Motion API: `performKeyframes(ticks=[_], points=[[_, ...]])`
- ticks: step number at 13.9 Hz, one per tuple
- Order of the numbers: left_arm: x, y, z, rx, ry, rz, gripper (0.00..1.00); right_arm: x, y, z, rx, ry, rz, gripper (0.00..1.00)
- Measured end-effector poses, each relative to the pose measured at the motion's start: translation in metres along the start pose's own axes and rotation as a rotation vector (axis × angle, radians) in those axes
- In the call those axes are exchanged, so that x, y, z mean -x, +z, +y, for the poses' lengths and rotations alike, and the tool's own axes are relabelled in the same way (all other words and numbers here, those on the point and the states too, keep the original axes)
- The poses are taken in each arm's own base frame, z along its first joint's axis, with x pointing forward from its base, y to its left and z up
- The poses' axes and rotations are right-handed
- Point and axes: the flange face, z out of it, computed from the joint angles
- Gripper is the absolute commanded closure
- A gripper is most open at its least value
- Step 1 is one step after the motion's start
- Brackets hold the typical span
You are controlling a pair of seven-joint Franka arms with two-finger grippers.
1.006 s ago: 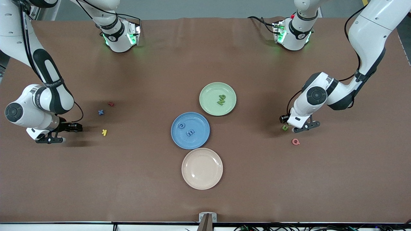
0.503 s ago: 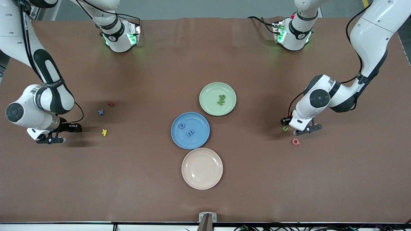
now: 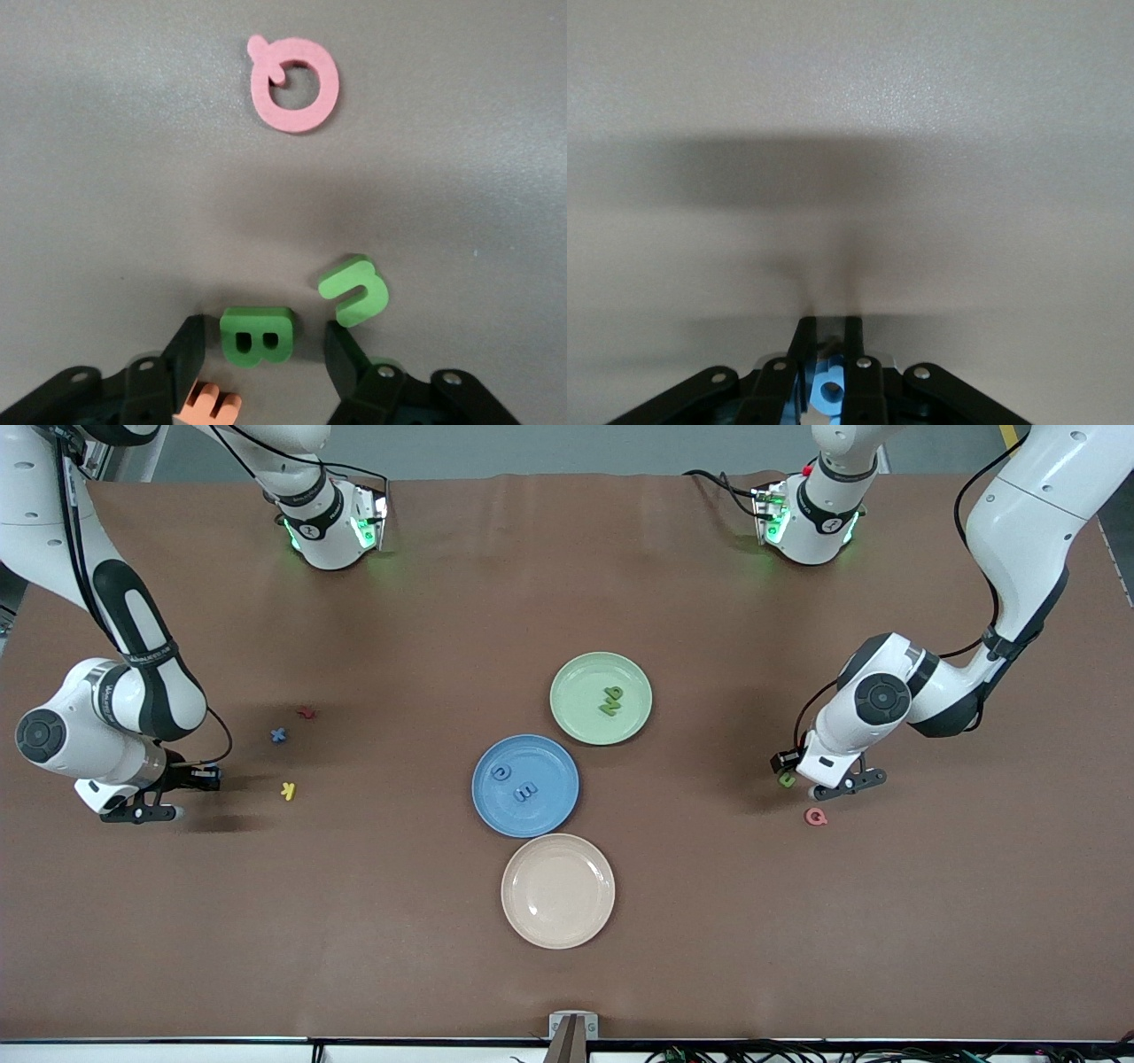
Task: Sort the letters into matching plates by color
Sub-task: 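Lower the green B onto the green plate with the left gripper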
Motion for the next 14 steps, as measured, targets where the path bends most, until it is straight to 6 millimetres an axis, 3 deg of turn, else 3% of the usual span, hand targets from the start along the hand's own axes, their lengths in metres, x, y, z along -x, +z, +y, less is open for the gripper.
performKeyframes(ticks=[2, 4, 10, 14], points=[[0.000, 0.000, 0.000, 0.001, 0.001, 0.001, 0.79, 0.000, 0.000, 0.000, 0.000, -0.001, 0.000, 0.58], [-0.002, -0.003, -0.001, -0.003, -0.001, 0.004, 0.98, -0.001, 0.000, 0.000, 0.000, -0.001, 0.001, 0.47], [-0.006, -0.013, 0.004, 0.007, 0.002, 0.025, 0.99, 0.002, 0.001, -0.001, -0.005, 0.000, -0.019, 0.45], [0.008, -0.051, 0.047, 0.049, 0.016, 0.079, 1.00, 0.008, 0.003, -0.002, -0.020, -0.007, -0.069, 0.45]])
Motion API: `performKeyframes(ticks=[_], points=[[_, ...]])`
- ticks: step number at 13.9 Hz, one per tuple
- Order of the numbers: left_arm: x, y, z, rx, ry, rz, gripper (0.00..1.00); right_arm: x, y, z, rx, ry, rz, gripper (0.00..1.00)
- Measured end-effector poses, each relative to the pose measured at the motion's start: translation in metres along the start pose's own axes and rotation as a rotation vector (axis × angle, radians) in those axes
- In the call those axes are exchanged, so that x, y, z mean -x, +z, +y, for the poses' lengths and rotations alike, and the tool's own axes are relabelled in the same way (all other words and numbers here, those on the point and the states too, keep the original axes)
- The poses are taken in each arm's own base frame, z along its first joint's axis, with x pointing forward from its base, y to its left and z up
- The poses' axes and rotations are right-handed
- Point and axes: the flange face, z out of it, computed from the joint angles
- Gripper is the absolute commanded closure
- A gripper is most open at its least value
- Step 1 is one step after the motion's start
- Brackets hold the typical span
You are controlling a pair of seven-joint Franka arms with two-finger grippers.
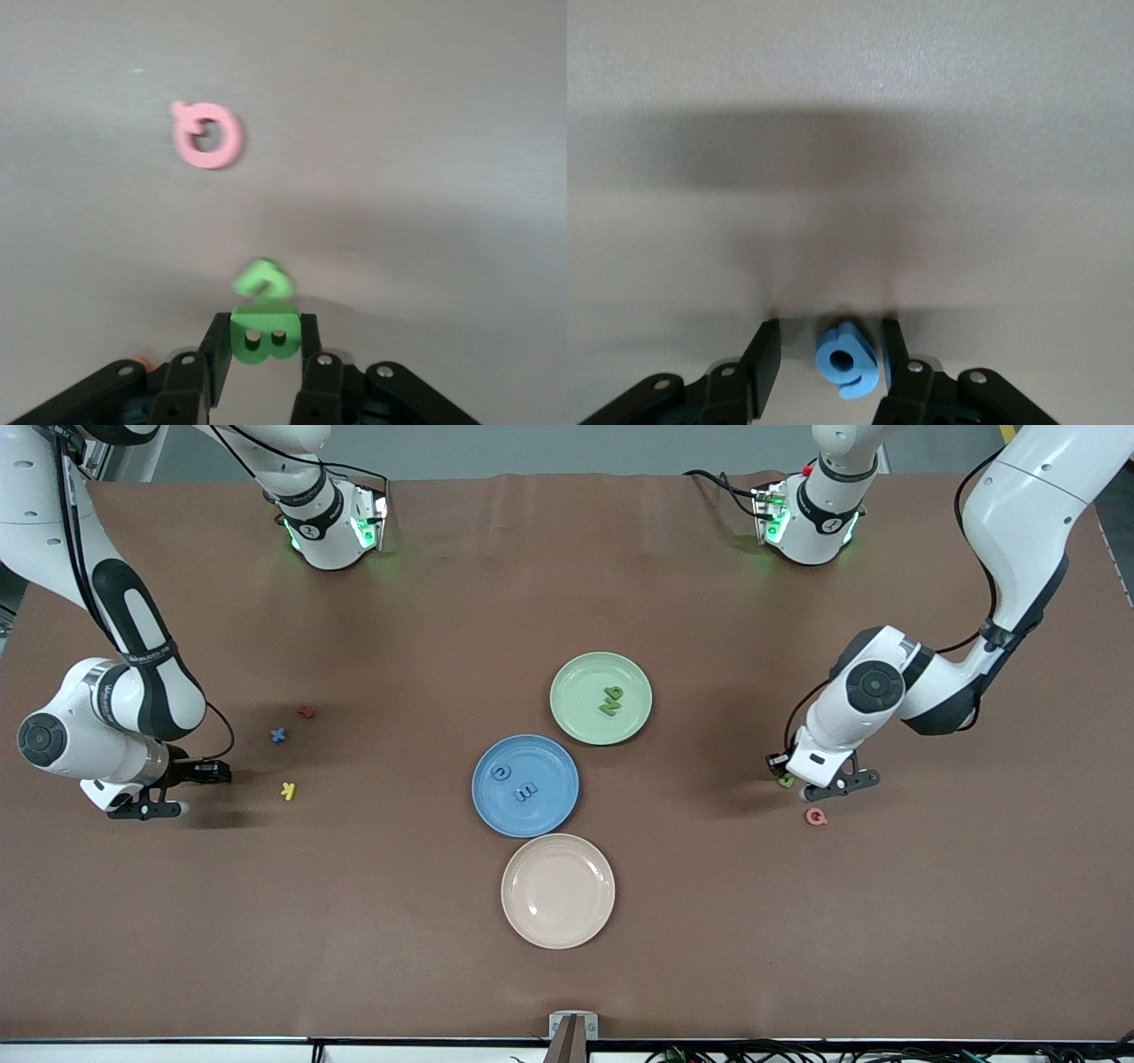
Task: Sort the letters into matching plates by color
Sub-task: 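Lower the green B onto the green plate with the left gripper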
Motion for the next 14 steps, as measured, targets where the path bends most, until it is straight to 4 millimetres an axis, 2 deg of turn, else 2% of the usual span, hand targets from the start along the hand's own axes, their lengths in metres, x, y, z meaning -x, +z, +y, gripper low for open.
performKeyframes(ticks=[4, 6, 11, 14], points=[[0.020, -0.028, 0.044, 0.045, -0.027, 0.027, 1.00, 0.005, -0.003, 0.003, -0.001, -0.032, -0.004, 0.53], [0.029, -0.037, 0.061, 0.064, -0.045, 0.033, 1.00, 0.006, -0.003, 0.006, -0.001, -0.047, -0.003, 0.54], [0.066, -0.048, 0.114, 0.089, -0.086, 0.036, 1.00, 0.007, -0.003, 0.007, 0.001, -0.052, 0.005, 0.62], [0.092, -0.056, 0.150, 0.110, -0.129, 0.038, 1.00, 0.006, -0.003, 0.007, 0.002, -0.054, 0.010, 0.62]])
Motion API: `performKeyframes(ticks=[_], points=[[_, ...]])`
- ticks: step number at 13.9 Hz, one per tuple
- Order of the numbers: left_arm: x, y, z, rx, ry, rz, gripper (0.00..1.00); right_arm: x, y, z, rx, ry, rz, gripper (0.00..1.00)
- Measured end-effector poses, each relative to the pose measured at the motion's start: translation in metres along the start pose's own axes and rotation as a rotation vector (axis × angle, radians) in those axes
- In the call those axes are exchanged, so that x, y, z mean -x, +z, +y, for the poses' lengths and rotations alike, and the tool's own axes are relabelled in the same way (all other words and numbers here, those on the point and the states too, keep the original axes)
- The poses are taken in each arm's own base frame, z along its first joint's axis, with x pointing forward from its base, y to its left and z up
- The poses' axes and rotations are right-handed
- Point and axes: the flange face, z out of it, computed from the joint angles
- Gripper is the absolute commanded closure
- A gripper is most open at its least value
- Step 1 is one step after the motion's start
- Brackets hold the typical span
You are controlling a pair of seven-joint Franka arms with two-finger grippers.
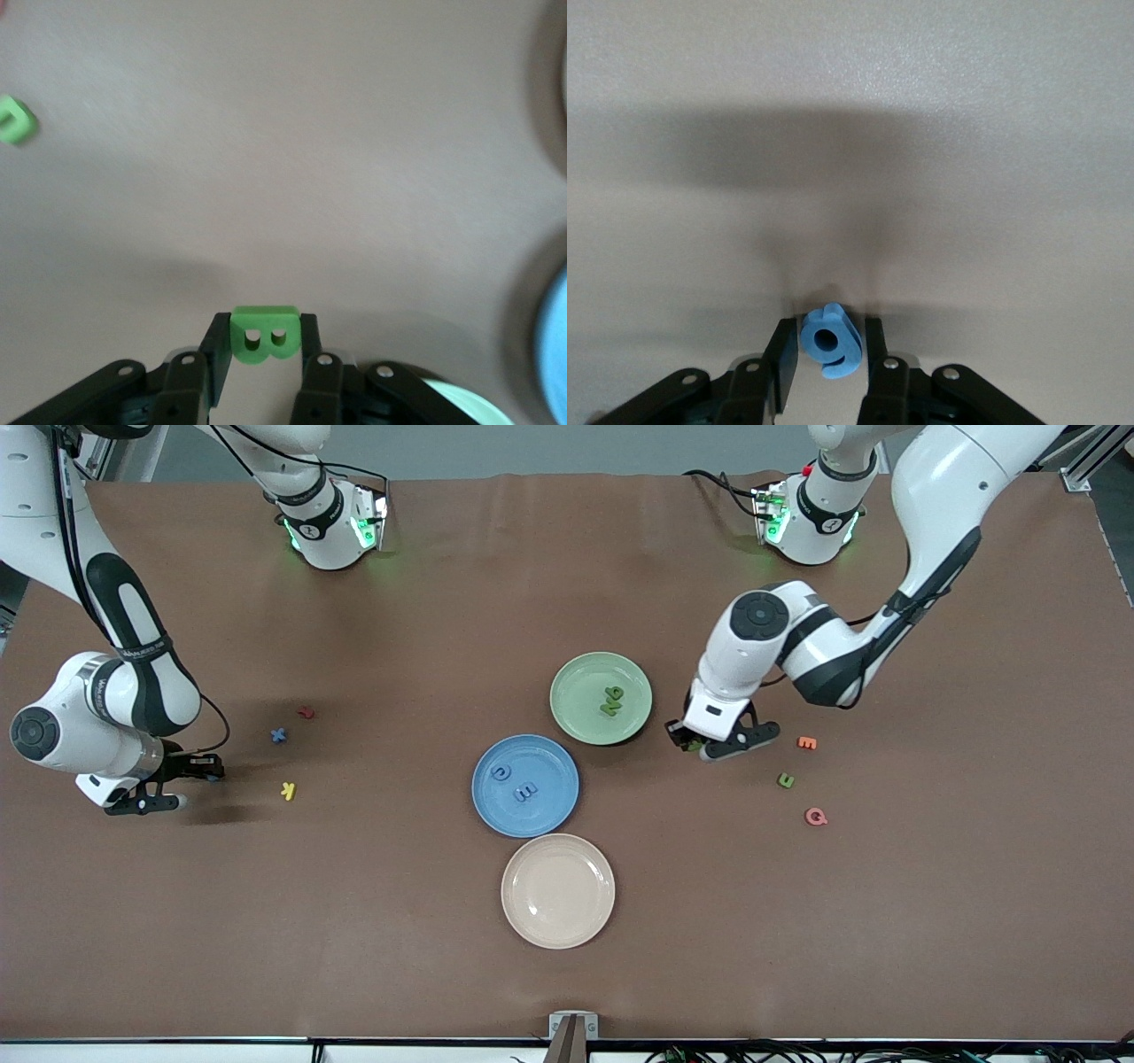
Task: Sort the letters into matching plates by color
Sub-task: 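Lower the green B onto the green plate with the left gripper, then place the blue g on the blue plate while the left gripper returns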
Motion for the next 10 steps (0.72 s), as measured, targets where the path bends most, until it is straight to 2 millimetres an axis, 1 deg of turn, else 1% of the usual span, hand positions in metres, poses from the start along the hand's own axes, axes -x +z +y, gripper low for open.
performKeyframes(ticks=[1, 3, 4, 7, 8, 9, 10], points=[[0.011, -0.001, 0.012, 0.008, -0.018, -0.004, 1.00, 0.000, 0.000, 0.000, 0.001, 0.000, 0.002, 0.66], [0.035, 0.002, 0.032, 0.021, -0.049, -0.024, 1.00, 0.000, 0.000, 0.000, 0.002, -0.001, 0.005, 0.79], [0.046, 0.004, 0.039, 0.023, -0.059, -0.035, 1.00, 0.000, 0.000, 0.000, 0.002, -0.002, 0.005, 0.84], [0.076, 0.012, 0.054, 0.021, -0.100, -0.066, 0.98, -0.001, -0.003, 0.000, 0.004, -0.002, 0.012, 0.88], [0.087, 0.015, 0.060, 0.019, -0.114, -0.078, 0.88, -0.001, -0.003, 0.000, 0.004, -0.003, 0.012, 0.88], [0.099, 0.020, 0.065, 0.013, -0.134, -0.089, 0.53, -0.002, -0.003, 0.000, 0.005, -0.003, 0.013, 0.88], [0.112, 0.026, 0.071, 0.004, -0.158, -0.097, 0.01, -0.002, -0.005, -0.001, 0.005, -0.005, 0.016, 0.88]])
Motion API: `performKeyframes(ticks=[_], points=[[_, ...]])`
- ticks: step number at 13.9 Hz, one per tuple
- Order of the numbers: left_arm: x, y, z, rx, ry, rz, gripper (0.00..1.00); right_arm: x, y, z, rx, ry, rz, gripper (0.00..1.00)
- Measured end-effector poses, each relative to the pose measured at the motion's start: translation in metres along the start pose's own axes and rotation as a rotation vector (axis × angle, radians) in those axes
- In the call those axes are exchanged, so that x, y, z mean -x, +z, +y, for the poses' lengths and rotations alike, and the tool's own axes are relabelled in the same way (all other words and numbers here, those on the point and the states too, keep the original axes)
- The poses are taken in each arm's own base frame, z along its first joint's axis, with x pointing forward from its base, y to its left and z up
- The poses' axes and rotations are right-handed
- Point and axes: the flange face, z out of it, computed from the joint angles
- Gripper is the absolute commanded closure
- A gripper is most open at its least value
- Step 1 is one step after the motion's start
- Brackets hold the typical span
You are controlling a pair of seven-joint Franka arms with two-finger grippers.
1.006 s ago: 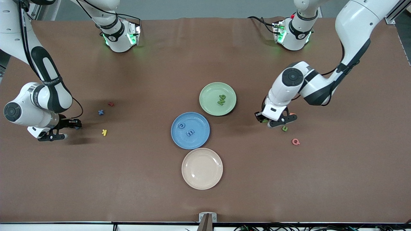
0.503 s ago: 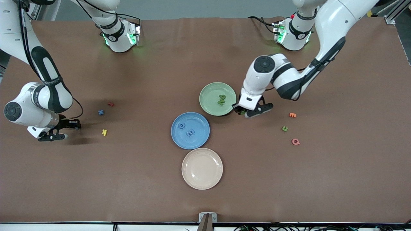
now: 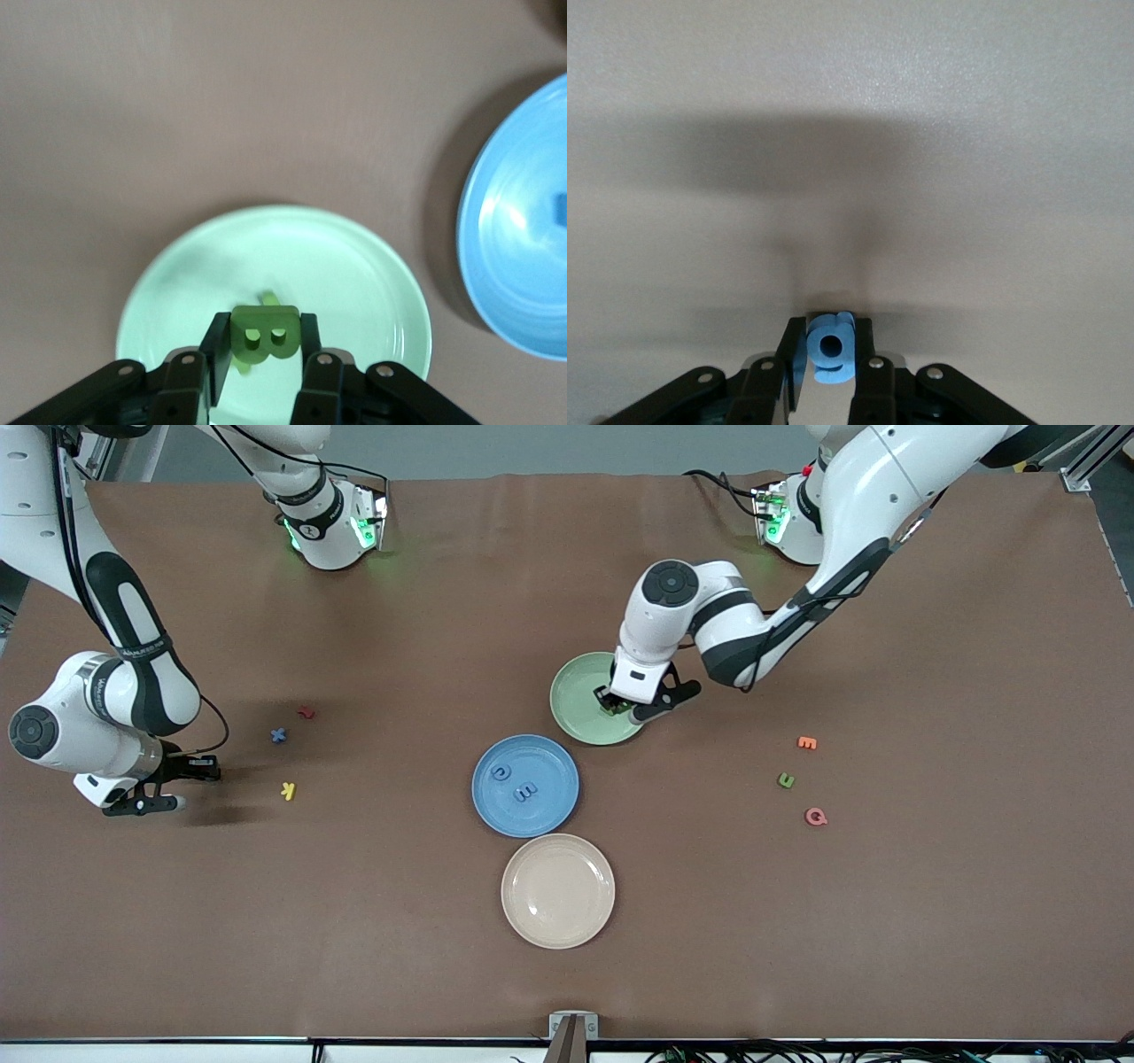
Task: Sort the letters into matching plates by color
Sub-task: 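Place the blue g on the blue plate while the left gripper returns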
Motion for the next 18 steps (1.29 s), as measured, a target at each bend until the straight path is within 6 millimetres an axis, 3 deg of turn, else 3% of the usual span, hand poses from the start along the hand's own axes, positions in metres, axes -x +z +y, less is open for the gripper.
performKeyframes(ticks=[2, 4, 7, 9, 11, 13, 15, 18], points=[[0.016, 0.015, 0.006, -0.021, -0.043, 0.010, 0.00, -0.003, -0.012, -0.002, 0.005, -0.005, 0.015, 0.88], [0.014, 0.019, 0.011, -0.022, -0.065, 0.024, 0.00, -0.005, -0.034, -0.006, 0.004, -0.013, 0.009, 0.88], [-0.021, 0.013, 0.012, -0.036, -0.107, 0.061, 0.00, -0.013, -0.080, -0.025, 0.006, -0.042, -0.002, 0.88], [-0.057, 0.001, 0.012, -0.096, -0.099, 0.108, 0.00, -0.024, -0.113, -0.057, 0.015, -0.035, -0.003, 0.89], [-0.098, -0.017, 0.009, -0.128, -0.076, 0.138, 0.00, -0.037, -0.143, -0.103, 0.022, -0.005, -0.021, 0.88], [-0.141, -0.031, -0.005, -0.134, -0.055, 0.153, 0.00, -0.053, -0.169, -0.162, 0.036, 0.053, -0.016, 0.89], [-0.183, -0.038, -0.027, -0.142, -0.038, 0.156, 0.00, -0.062, -0.185, -0.245, 0.039, 0.125, 0.015, 0.89], [-0.239, -0.045, -0.063, -0.153, -0.044, 0.153, 0.00, -0.058, -0.206, -0.379, -0.029, 0.223, 0.056, 0.89]])
